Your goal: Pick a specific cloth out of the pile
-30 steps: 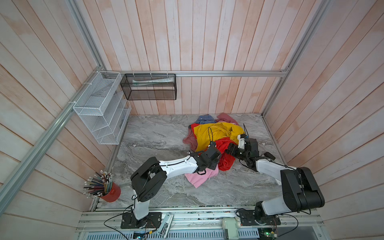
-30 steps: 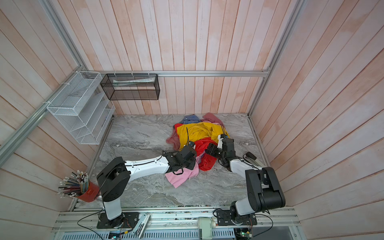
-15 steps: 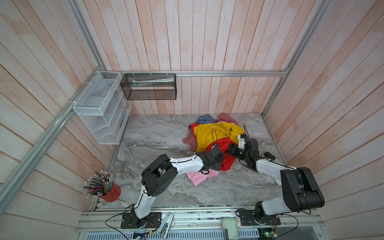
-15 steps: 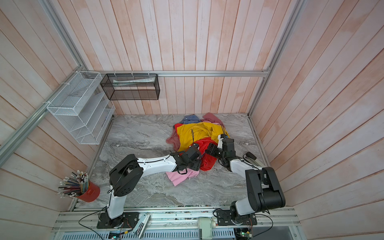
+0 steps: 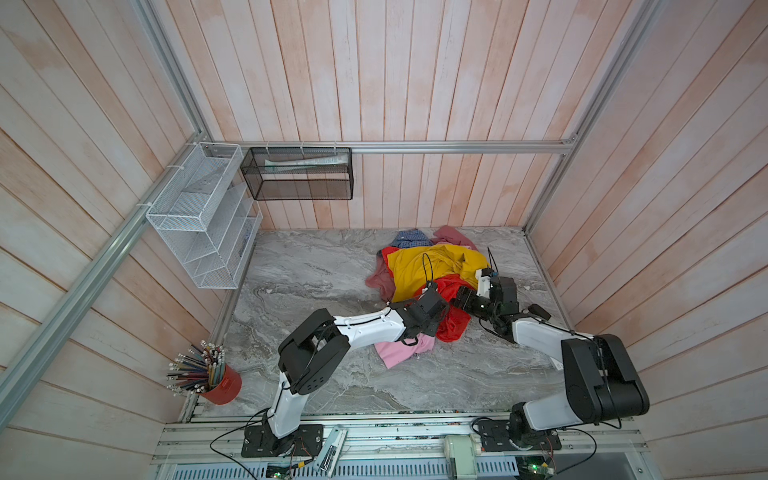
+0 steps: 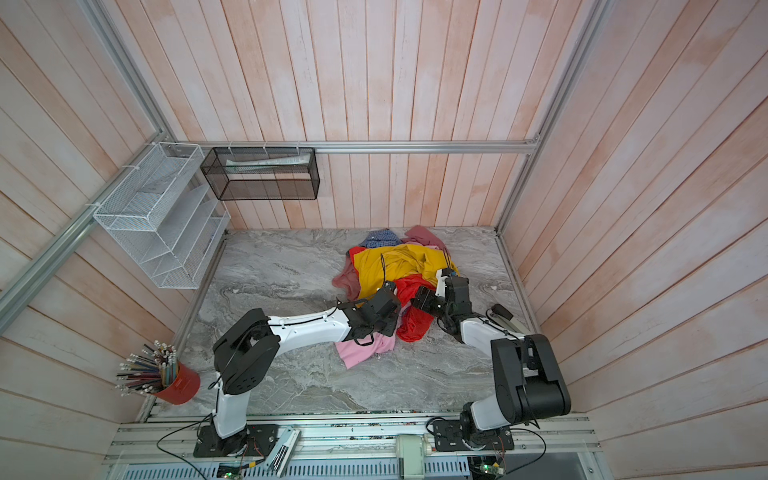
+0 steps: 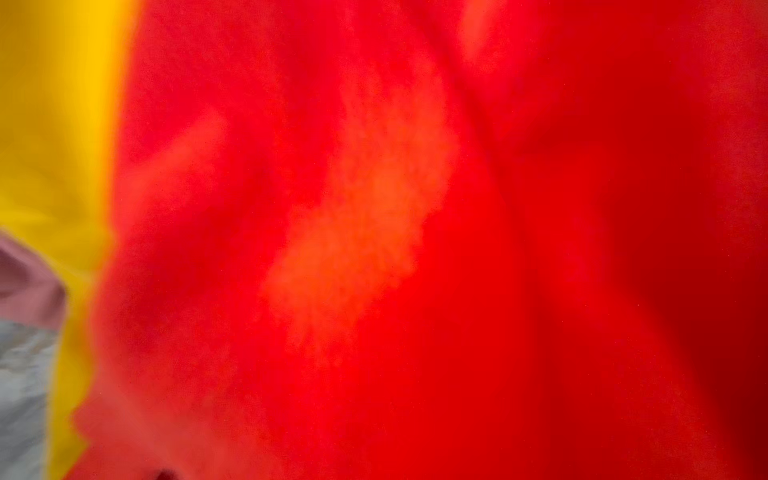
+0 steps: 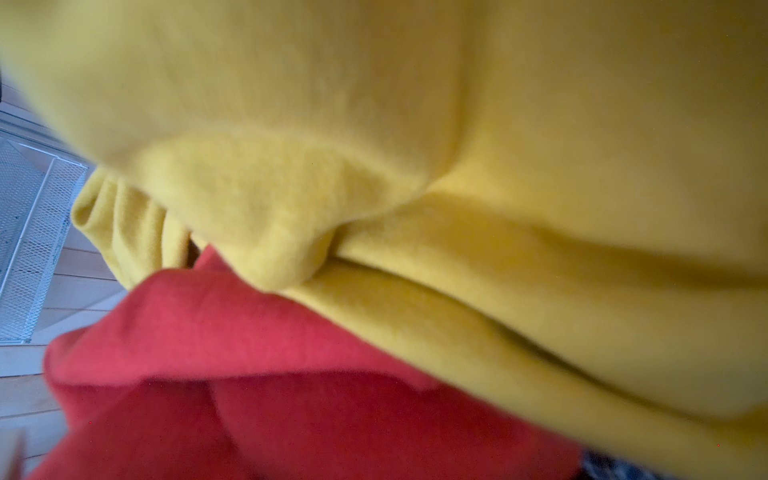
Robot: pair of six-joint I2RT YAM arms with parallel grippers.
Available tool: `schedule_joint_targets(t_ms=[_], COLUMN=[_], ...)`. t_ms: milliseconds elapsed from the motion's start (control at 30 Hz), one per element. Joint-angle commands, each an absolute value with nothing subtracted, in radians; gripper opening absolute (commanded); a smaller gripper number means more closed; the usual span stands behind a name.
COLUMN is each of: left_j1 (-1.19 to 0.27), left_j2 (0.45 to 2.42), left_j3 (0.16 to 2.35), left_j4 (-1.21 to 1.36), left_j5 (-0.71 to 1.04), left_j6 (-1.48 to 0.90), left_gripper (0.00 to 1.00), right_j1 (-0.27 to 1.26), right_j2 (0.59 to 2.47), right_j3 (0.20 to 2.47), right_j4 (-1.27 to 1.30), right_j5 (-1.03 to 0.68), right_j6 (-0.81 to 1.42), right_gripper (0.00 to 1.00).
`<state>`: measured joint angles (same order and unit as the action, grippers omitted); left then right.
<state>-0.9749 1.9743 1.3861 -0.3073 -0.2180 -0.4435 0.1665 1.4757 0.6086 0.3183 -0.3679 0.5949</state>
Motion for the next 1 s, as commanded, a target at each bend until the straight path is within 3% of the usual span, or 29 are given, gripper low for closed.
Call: schedule_joint_targets(t_ms=[0,533,700,967], left_j1=[-0.969,-0.947,-0.875,-0.803], left_j2=[1.847,1.571,1.540,1.552], left_j3=[1.376,1.539,1.645,1.864], left_j4=[-0.271,-0.531,-0.617,-0.713], left_j5=[-0.238,-0.200,-0.095,-0.094], left_j6=[-0.393,-0.261,-0.230,-0.170], left_gripper=[0.00,0.00,0.00,0.00], right_j1=[0.151,0.115,0.106,0.080], right_j2=[1.494,1.535,1.553,1.570], right_j3=[0.596,0.595,0.606,0.601], right_j4=[0.340,0.346,0.333,0.344], right_j5=[-0.370,-0.350,-0.341,-0.334], right_j6=[0.599,0.655,0.660,0.696], right_gripper=[0.81,0.78,0.73,0.72])
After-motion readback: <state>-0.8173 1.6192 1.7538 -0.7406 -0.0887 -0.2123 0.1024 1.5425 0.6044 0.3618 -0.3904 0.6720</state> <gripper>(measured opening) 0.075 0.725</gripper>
